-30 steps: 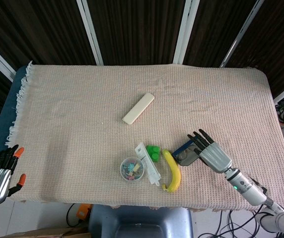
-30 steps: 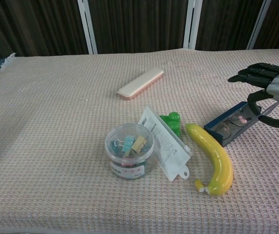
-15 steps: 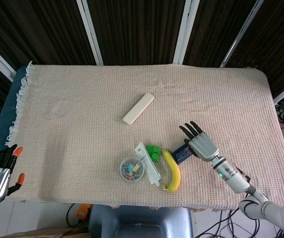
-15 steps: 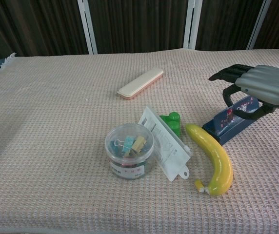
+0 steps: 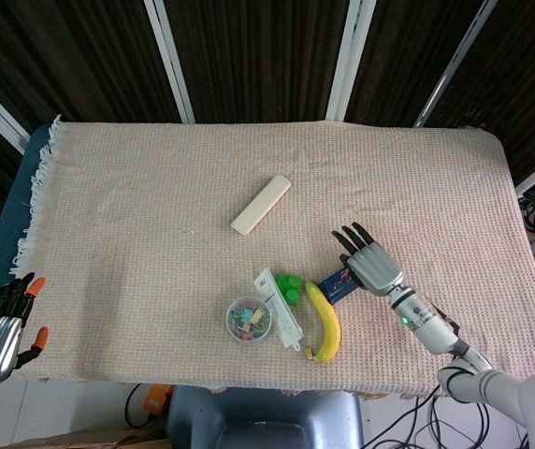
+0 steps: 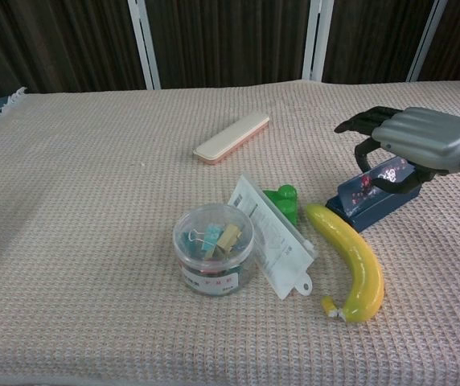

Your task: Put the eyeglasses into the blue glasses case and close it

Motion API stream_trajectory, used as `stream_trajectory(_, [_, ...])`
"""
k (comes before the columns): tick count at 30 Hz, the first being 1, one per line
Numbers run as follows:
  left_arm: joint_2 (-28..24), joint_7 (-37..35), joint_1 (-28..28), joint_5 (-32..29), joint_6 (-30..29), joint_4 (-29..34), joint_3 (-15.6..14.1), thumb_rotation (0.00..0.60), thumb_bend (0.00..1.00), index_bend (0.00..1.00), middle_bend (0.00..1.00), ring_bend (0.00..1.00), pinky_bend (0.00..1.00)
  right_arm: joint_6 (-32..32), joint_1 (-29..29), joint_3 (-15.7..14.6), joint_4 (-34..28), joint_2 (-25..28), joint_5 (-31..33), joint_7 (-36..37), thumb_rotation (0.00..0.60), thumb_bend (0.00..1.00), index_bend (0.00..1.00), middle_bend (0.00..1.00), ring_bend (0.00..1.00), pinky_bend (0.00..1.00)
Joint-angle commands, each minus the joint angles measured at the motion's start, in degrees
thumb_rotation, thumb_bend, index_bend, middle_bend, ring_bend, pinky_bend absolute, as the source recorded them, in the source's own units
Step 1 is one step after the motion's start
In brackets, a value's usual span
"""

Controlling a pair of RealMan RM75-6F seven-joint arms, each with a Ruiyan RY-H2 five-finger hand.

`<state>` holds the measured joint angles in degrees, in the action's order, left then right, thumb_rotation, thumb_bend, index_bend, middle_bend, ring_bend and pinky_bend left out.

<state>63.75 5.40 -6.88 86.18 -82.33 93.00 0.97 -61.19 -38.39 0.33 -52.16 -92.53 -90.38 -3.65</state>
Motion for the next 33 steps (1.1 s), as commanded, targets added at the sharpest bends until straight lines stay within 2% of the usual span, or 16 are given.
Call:
stream_trajectory(1, [0.0, 0.0, 0.0, 0.0, 0.0, 0.0, 0.0, 0.600, 0.42, 0.00, 0.00, 0.00, 0.11, 1.0, -0.4, 0.7, 0.9, -0.6, 0.9, -0.8, 0.600, 0.70, 0.44, 0.15, 0.00, 0.00])
stream_trajectory(4, [0.0, 0.0, 0.0, 0.0, 0.0, 0.0, 0.0, 0.600, 0.42, 0.00, 0.00, 0.00, 0.11, 1.8, -0.8, 1.4, 1.2, -1.2, 1.7, -1.3, 0.600, 0.68, 0.40, 0.13, 0.00, 0.00])
stream_trajectory(9, [0.0, 0.0, 0.0, 0.1, -0.1, 0.1, 0.0, 0.600, 0.42, 0.00, 0.00, 0.00, 0.11, 2.0, -1.3, 2.1, 1.5, -1.9, 2.1, -1.9, 0.600, 0.49, 0.39, 0.13, 0.00, 0.00])
stream_trajectory(18, [-0.2, -0.6, 0.2, 0.4, -0.6, 0.0, 0.0, 0.600, 0.42, 0.00, 0.00, 0.00, 0.12, -2.7, 0.3, 2.8, -2.0, 1.0, 1.7, -0.9, 0.600, 0.39, 0.39, 0.12, 0.00, 0.00])
stream_trajectory(22, [-0.2, -0.9, 0.5, 0.8, -1.3, -0.1, 0.0, 0.600, 0.41, 0.00, 0.00, 0.00, 0.12, -7.5, 3.6, 3.0, -9.3, 5.8, 2.0, 0.9, 0.600, 0.38, 0.37, 0.11, 0.00, 0.00])
stream_trajectory(27, [-0.1, -1.2, 0.7, 1.5, -2.2, -0.4, 0.0, 0.600, 0.42, 0.00, 0.00, 0.00, 0.11, -15.0, 10.8, 0.6, -23.8, 15.3, 1.9, 0.6, 0.600, 0.31, 0.24, 0.06, 0.00, 0.00])
stream_trajectory(31, [0.3, -1.6, 0.8, 2.9, -3.2, -1.0, -0.1, 0.600, 0.42, 0.00, 0.00, 0.00, 0.11, -20.9, 18.9, -2.9, -35.3, 23.2, 4.2, -5.9, 0.600, 0.30, 0.13, 0.02, 0.00, 0.00])
stream_trajectory(33, [0.6, -1.8, 0.8, 3.6, -3.7, -1.3, -0.2, 0.600, 0.41, 0.00, 0.00, 0.00, 0.10, -23.7, 22.5, -4.1, -38.4, 25.2, 5.8, -9.7, 0.600, 0.30, 0.10, 0.00, 0.00, 0.00])
